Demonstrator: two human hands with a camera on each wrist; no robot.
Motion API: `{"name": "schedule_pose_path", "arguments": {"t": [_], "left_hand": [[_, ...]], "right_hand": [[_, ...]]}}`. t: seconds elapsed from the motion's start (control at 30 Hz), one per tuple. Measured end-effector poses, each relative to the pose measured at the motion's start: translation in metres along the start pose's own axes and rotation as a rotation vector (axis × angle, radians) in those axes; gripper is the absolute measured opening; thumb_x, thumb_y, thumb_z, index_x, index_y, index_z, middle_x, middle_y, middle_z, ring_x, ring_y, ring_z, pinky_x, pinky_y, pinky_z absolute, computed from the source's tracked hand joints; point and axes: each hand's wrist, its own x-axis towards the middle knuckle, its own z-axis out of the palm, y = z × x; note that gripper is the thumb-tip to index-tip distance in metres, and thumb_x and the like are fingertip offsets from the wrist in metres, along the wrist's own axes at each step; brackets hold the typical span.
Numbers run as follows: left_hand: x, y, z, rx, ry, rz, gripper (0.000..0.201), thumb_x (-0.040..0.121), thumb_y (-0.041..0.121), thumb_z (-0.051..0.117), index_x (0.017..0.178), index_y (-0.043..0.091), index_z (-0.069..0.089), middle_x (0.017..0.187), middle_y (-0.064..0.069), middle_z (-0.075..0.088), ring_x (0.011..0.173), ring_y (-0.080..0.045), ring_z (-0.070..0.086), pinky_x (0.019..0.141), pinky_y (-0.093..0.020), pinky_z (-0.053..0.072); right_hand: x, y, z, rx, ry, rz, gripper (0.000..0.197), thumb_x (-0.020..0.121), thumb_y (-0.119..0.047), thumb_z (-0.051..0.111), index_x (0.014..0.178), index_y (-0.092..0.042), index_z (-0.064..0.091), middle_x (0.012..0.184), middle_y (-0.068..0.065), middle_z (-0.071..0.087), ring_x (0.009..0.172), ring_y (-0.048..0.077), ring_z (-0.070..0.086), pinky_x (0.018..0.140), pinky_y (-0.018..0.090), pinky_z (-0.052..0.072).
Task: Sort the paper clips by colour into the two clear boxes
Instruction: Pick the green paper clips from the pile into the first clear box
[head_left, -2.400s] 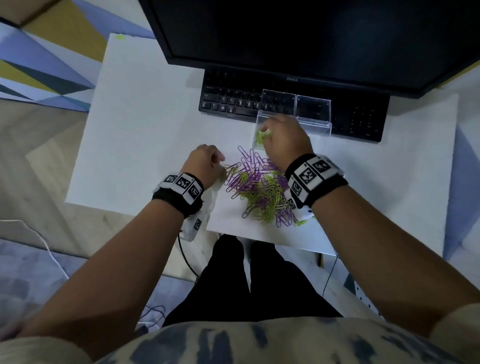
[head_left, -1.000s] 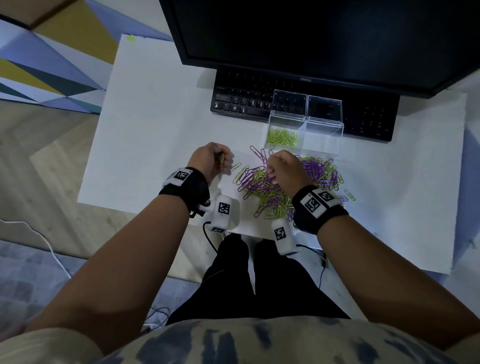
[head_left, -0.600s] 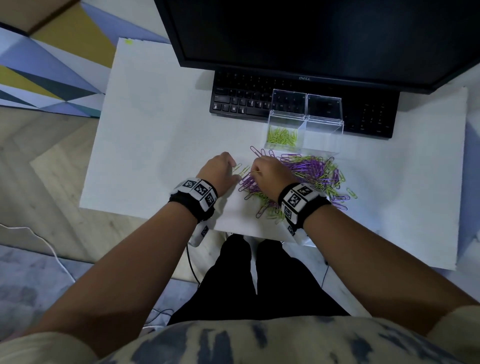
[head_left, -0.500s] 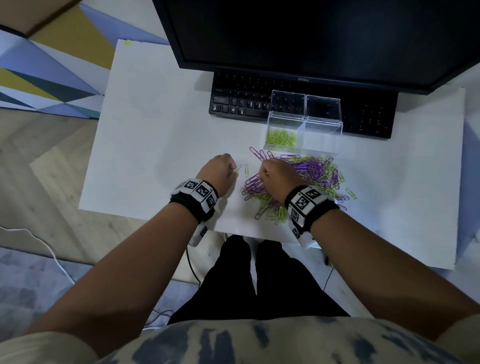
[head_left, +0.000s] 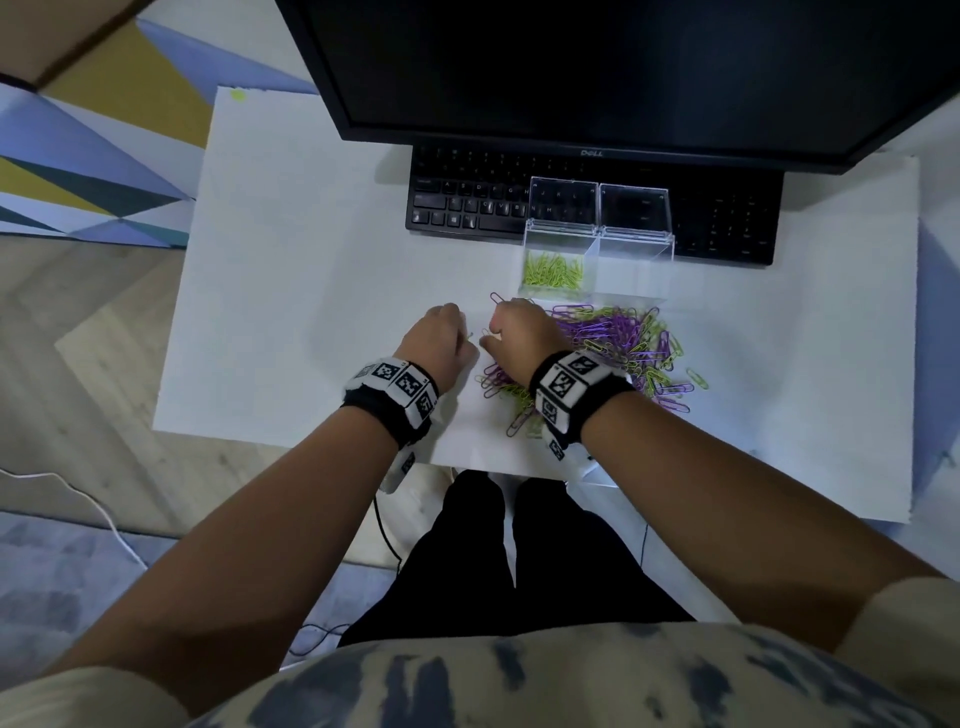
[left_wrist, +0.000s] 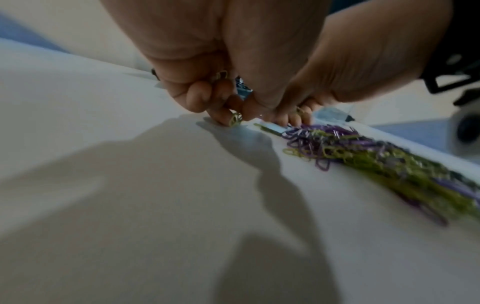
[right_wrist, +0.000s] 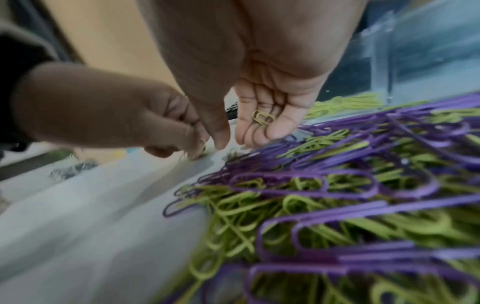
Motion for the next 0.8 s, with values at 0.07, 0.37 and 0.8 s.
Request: {"name": "schedule_pose_path", "arguments": {"t": [0.07,0.37,0.8], "left_hand": [[0.0,-0.001,-0.005,-0.122,0.08,-0.062,0.008,0.086,0.011,0.054,0.088,0.003,0.052,0.085,-0.012,0.059,0.074,-0.027,0.053,0.066,-0.033,0.043],[0.009,-0.005,-0.031,-0.889,0.044,-0.354,0.034,0.086,0.0,0.032,0.073,0.01,0.062,0.076,-0.009,0.066,0.048,-0.01,0.044,0.049,-0.024,0.035],[-0.01,0.02,-0.008,-0.44,-0.236,-0.122,0.019,0.08,0.026,0.071,0.066,0.019,0.06,0.058,0.007,0.054,0.052,-0.01,0.045,0.05,-0.021,0.035]], "right_hand": [[0.003,-0.003,0.006,-0.065,-0.004,-0.018,0.024,0.089,-0.02,0.061,0.104,-0.001,0.061,0.111,0.017,0.058,0.106,0.031,0.055,0.087,0.034,0.045],[0.003,-0.003,0.005,0.031,-0.062,-0.019,0.012,0.085,-0.005,0.05,0.085,0.002,0.06,0.087,0.016,0.056,0.081,0.028,0.054,0.071,0.033,0.043],[-0.037,0.038,-0.045,1.241,-0.117,0.332,0.029,0.089,-0.002,0.035,0.076,-0.001,0.06,0.068,0.008,0.05,0.06,0.018,0.047,0.053,0.028,0.04]]}}
